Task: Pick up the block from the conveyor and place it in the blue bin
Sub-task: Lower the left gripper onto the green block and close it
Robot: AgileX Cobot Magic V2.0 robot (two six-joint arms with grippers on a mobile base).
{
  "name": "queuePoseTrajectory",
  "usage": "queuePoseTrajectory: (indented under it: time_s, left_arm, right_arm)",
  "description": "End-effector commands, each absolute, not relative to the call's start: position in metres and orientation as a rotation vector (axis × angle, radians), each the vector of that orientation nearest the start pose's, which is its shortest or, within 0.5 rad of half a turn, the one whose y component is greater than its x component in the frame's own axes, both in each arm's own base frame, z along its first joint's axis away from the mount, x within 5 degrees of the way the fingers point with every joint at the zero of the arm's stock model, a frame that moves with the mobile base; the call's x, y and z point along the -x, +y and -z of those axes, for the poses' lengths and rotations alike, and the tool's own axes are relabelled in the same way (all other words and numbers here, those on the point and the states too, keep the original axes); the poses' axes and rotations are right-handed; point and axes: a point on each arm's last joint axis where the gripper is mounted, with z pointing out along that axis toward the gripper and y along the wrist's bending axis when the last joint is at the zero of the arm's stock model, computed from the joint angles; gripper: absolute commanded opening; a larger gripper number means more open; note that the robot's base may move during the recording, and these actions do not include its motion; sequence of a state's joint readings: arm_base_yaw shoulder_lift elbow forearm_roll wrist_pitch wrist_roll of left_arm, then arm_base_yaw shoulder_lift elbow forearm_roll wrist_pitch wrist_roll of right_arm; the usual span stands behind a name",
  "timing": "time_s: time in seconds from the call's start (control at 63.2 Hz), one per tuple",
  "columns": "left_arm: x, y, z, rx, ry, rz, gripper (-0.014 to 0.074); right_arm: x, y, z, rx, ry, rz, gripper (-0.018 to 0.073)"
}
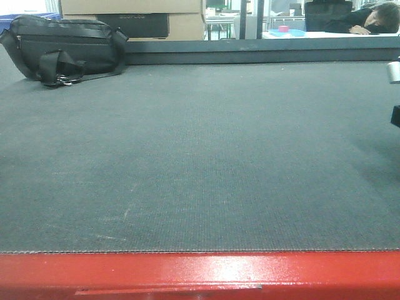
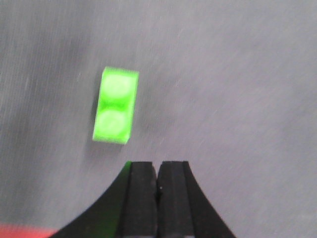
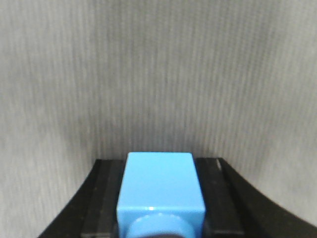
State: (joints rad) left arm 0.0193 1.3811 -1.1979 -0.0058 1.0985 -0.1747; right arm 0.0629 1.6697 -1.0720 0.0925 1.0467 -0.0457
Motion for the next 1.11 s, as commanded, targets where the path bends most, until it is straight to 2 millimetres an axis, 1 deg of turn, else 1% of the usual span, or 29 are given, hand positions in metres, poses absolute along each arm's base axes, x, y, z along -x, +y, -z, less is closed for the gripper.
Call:
queuePoseTrajectory:
  time_s: [0.0,0.095,0.237,0.332,0.38,0.443,0.569,0.633,0.712,0.791,1.012,1.091]
  left_arm:
    - [-0.275,0.011,-0.314,0.314,2.827,0.046,-0.0111]
    - [-0.287,0.017,-0.305,0.269,2.856,0.032,-0.0111]
    - [-0.305,0.021,-0.291,0.105,2.878,0.006,-0.0111]
    - [-0.312,0.022,-0.282,0.069,2.897,0.003,-0.0110]
    - [-0.315,0.022,-0.279,0.049,2.906,0.001,-0.0092]
    - [-0.317,0.022,-0.274,0.007,2.919,-0.003,-0.0022]
    - [-0.321,0.024,-0.268,-0.008,2.923,-0.025,0.0237]
    - [-0.324,0.025,-0.265,-0.011,2.912,-0.039,0.0336]
    - [-0.328,0.025,-0.259,-0.006,2.888,-0.035,0.0393]
    - [-0.335,0.025,-0.250,-0.002,2.885,-0.028,0.0390]
    - [-0.345,0.026,-0.213,-0.003,3.003,-0.016,0.0349]
    - [-0.346,0.027,-0.209,-0.017,3.026,-0.038,0.0314]
  right_arm:
    - [-0.293,0.024,-0.225,0.103,3.074,-0.108,-0.0154]
    - [-0.286,0.024,-0.244,0.103,3.014,-0.114,-0.0154]
    - [-0.275,0.024,-0.269,0.097,2.926,-0.132,-0.0154]
    - [-0.271,0.026,-0.278,0.083,2.882,-0.166,-0.0154]
    - [-0.271,0.027,-0.280,0.074,2.859,-0.182,-0.0154]
    - [-0.272,0.028,-0.281,0.061,2.845,-0.208,-0.0154]
    - [-0.274,0.031,-0.279,0.045,2.849,-0.243,-0.0154]
    - [-0.275,0.032,-0.278,0.037,2.852,-0.259,-0.0154]
    - [-0.276,0.032,-0.277,0.035,2.847,-0.261,-0.0154]
    - [-0.276,0.032,-0.278,0.034,2.838,-0.260,-0.0154]
    - [-0.276,0.032,-0.278,0.034,2.836,-0.260,-0.0154]
    - [-0.276,0.032,-0.278,0.034,2.836,-0.260,-0.0154]
